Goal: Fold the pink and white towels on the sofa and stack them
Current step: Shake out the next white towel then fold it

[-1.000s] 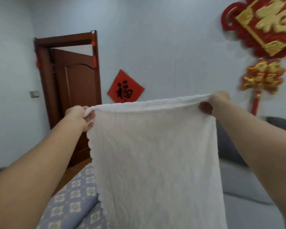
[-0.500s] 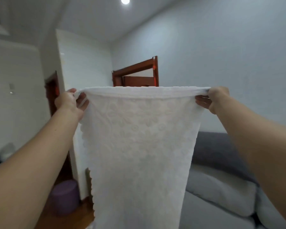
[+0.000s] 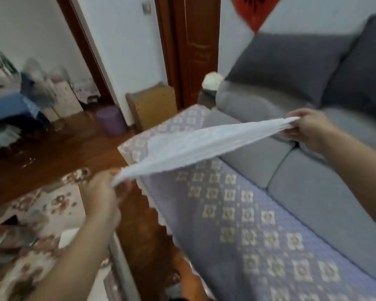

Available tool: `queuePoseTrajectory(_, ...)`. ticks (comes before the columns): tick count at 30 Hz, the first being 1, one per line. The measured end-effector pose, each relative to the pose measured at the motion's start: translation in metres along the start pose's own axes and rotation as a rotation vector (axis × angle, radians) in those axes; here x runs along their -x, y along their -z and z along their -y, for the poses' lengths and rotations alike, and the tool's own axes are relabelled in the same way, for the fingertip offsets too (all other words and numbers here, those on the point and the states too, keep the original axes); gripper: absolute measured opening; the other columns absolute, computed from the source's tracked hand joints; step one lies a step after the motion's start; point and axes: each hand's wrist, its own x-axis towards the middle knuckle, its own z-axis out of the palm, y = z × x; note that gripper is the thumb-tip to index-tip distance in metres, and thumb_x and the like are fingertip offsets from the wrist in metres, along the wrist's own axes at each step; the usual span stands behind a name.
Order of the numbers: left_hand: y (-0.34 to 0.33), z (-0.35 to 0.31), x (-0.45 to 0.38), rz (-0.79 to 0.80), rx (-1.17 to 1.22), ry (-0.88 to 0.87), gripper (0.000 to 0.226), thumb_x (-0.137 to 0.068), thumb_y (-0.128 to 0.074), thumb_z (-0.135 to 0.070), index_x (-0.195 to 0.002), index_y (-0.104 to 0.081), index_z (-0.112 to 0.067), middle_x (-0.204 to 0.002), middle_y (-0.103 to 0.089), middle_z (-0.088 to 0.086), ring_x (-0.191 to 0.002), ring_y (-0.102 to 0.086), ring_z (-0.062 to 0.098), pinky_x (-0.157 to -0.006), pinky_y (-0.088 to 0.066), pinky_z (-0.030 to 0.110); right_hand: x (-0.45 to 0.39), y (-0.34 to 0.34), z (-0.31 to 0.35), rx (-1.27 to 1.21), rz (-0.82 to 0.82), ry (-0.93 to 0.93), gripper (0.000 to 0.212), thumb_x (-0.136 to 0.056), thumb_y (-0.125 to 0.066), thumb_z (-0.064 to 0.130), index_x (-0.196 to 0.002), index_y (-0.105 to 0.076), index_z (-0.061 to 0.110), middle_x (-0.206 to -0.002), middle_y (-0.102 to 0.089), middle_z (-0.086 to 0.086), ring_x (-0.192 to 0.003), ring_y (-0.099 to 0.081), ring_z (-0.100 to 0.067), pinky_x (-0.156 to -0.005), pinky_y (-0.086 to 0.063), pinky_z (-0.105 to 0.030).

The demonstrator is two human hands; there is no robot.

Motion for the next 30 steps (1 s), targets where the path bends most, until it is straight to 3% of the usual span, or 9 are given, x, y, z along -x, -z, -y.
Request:
queuePoseTrajectory(4,0.027,0.153,0.09,0.144,-0.385,0.291,0.018,-0.1,-0.054,-0.006,-0.09,-0.067,-0.013,-0.096,-0.068,0.01,-0.075,-0.065,0.021,-0.06,-0.058,0.028,-0.002,0.058,-0.124,0.092,-0.062,-0.229,0.03,-0.091,-0.052,-0.011,-0.075,-0.063,0.012,-0.088,-0.063,-0.013,-0.076,-0.063,-0.024,-0.049,-0.057,-0.02)
queuePoseTrajectory(7,0.024,0.234,0.143,0.317,-0.65,0.536,0.018,-0.1,-0.049,0.0,-0.097,-0.065,-0.007,-0.087,-0.068,0.013,-0.067,-0.063,0.026,-0.06,-0.051,0.029,-0.005,0.102,-0.203,0.134,-0.118,-0.371,0.029,-0.092,-0.056,-0.009,-0.073,-0.063,0.012,-0.087,-0.063,-0.01,-0.076,-0.063,-0.019,-0.046,-0.056,-0.018)
queuePoseTrajectory(11,0.009,0.333,0.185,0.602,-0.918,0.689,0.023,-0.095,-0.045,0.005,-0.104,-0.064,-0.005,-0.091,-0.071,0.019,-0.064,-0.062,0.023,-0.049,-0.048,0.024,-0.008,0.151,-0.305,0.151,-0.225,-0.497,0.029,-0.092,-0.052,-0.01,-0.073,-0.062,0.01,-0.081,-0.06,-0.009,-0.067,-0.061,-0.017,-0.043,-0.054,-0.02)
queuePoseTrajectory(16,-0.002,0.461,0.239,0.772,-1.028,0.855,0.017,-0.092,-0.053,0.007,-0.1,-0.064,-0.003,-0.082,-0.073,0.018,-0.058,-0.061,0.022,-0.053,-0.048,0.029,0.004,0.227,-0.434,0.169,-0.325,-0.622,0.016,-0.087,-0.06,0.002,-0.075,-0.059,0.012,-0.075,-0.059,-0.007,-0.063,-0.062,-0.02,-0.062,-0.061,-0.034)
queuePoseTrajectory(21,0.002,0.55,0.323,0.886,-1.039,1.094,0.003,-0.096,-0.064,-0.009,-0.096,-0.064,-0.012,-0.106,-0.071,0.018,-0.064,-0.068,0.015,-0.056,-0.047,0.024,0.011,0.311,-0.518,0.327,-0.491,-0.613,0.03,-0.083,-0.056,-0.009,-0.071,-0.064,0.017,-0.073,-0.06,-0.004,-0.066,-0.063,-0.019,-0.05,-0.057,-0.024)
queuePoseTrajectory(23,0.006,0.575,0.353,0.935,-1.008,1.215,0.011,-0.1,-0.057,-0.007,-0.095,-0.062,-0.016,-0.103,-0.065,0.009,-0.076,-0.068,0.016,-0.06,-0.047,0.022,0.011,0.34,-0.533,0.485,-0.53,-0.59,0.033,-0.078,-0.054,-0.006,-0.068,-0.066,0.023,-0.067,-0.058,-0.002,-0.065,-0.06,-0.02,-0.051,-0.054,-0.02)
queuePoseTrajectory(26,0.007,0.592,0.384,1.137,-0.975,1.463,0.026,-0.101,-0.05,-0.002,-0.104,-0.06,-0.026,-0.096,-0.055,-0.004,-0.082,-0.059,0.01,-0.066,-0.044,0.019,0.013,0.378,-0.56,0.644,-0.521,-0.578,0.032,-0.084,-0.047,-0.002,-0.09,-0.072,0.017,-0.078,-0.061,-0.006,-0.058,-0.05,-0.007,-0.04,-0.04,-0.011)
queuePoseTrajectory(28,0.006,0.592,0.387,1.358,-1.039,1.561,0.039,-0.102,-0.052,-0.008,-0.132,-0.051,-0.033,-0.115,-0.05,-0.006,-0.091,-0.058,0.006,-0.073,-0.048,0.019,0.017,0.396,-0.588,0.698,-0.441,-0.634,0.041,-0.085,-0.047,0.011,-0.12,-0.067,0.017,-0.11,-0.063,-0.008,-0.073,-0.051,-0.001,-0.062,-0.042,-0.013)
queuePoseTrajectory(30,0.012,0.59,0.367,1.394,-1.137,1.566,0.054,-0.102,-0.052,-0.009,-0.149,-0.038,-0.031,-0.126,-0.052,0.0,-0.097,-0.062,0.011,-0.079,-0.049,0.024,0.027,0.403,-0.623,0.869,-0.351,-0.726,0.057,-0.08,-0.049,0.026,-0.137,-0.055,0.025,-0.139,-0.052,-0.012,-0.11,-0.057,-0.017,-0.091,-0.041,-0.028)
